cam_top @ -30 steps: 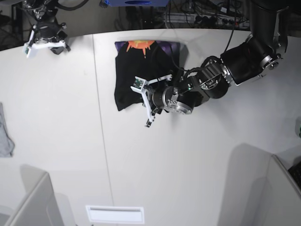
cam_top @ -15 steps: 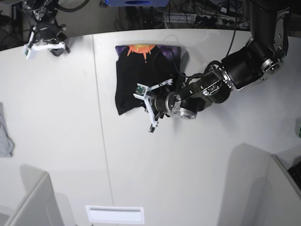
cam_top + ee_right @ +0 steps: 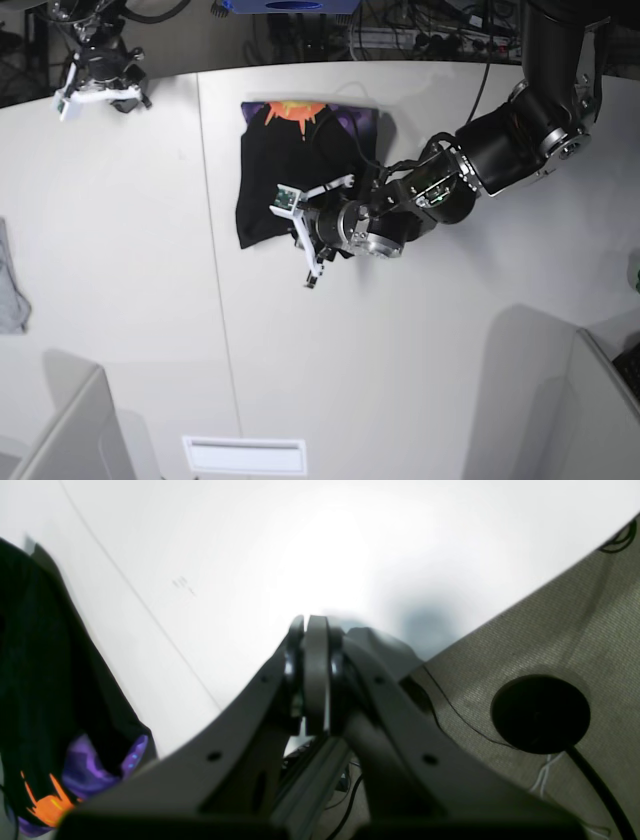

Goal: Fold the T-shirt properly

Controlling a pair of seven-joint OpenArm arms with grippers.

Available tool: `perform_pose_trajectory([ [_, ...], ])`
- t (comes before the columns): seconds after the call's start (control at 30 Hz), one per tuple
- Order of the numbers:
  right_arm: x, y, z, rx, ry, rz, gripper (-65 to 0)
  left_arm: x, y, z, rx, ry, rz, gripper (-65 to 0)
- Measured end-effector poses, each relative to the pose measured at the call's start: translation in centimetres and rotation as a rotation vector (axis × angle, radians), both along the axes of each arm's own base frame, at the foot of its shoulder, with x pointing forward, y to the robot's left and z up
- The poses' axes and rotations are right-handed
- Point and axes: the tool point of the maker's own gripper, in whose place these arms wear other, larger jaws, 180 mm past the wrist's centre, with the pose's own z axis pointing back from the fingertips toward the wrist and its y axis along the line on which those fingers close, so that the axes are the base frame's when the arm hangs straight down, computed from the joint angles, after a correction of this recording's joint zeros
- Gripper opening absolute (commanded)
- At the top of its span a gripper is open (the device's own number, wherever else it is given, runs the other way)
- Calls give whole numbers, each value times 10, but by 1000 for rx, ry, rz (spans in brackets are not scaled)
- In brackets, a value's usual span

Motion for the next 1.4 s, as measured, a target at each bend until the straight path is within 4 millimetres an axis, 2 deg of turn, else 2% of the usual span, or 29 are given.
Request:
perform_pose_trajectory([
  [0.13,0,0,0,-1,0,0,-650,8,-1,6,-9,-14,4,-309],
  [0.23,2,-1,1,-2,-5,2,-650,19,2,15,-38,-16,50,-253],
  [0.37,7,-1,2,-2,-18,0,-650,39,8,27,-59,-34,114,-252],
  [0.47,6,-1,2,-1,-14,1,-650,59,5,49,-114,-75,164,-248],
  [0.57,7,-1,2,-2,-15,2,-650,71,-7,73,-177,-111,177,-247],
  [0.7,13,-1,4,-1,-30,1,-650,68,-24,80,-215,-107,165,-248],
  [0.8,12,-1,3,0,-25,2,-650,65,-30,85,-231,-114,150,-252],
  [0.87,11,-1,3,-2,-25,2,-650,67,-30,96,-250,-137,149,-255],
  [0.93,10,-2,2,-1,-22,0,-650,75,-28,118,-312,-161,192,-262],
  [1.0,10,-3,3,-7,-22,2,-650,87,-12,140,-366,-179,316,-334],
  [1.03,10,-5,3,-11,-22,3,-650,91,-4,150,-400,-178,366,-403],
  [1.1,14,-13,8,-47,-42,11,-650,94,17,167,-462,-174,456,-611],
  [1.13,17,-21,12,-81,-70,2,-650,93,27,175,-494,-182,494,-650],
  [1.2,18,-33,17,-169,-74,4,-650,89,46,183,-548,-192,563,-650],
  [1.27,17,-40,21,-267,-54,36,-650,80,64,183,-595,-184,630,-650],
  [1.4,34,-34,31,-432,-89,173,-650,65,111,170,-604,-182,778,-650],
])
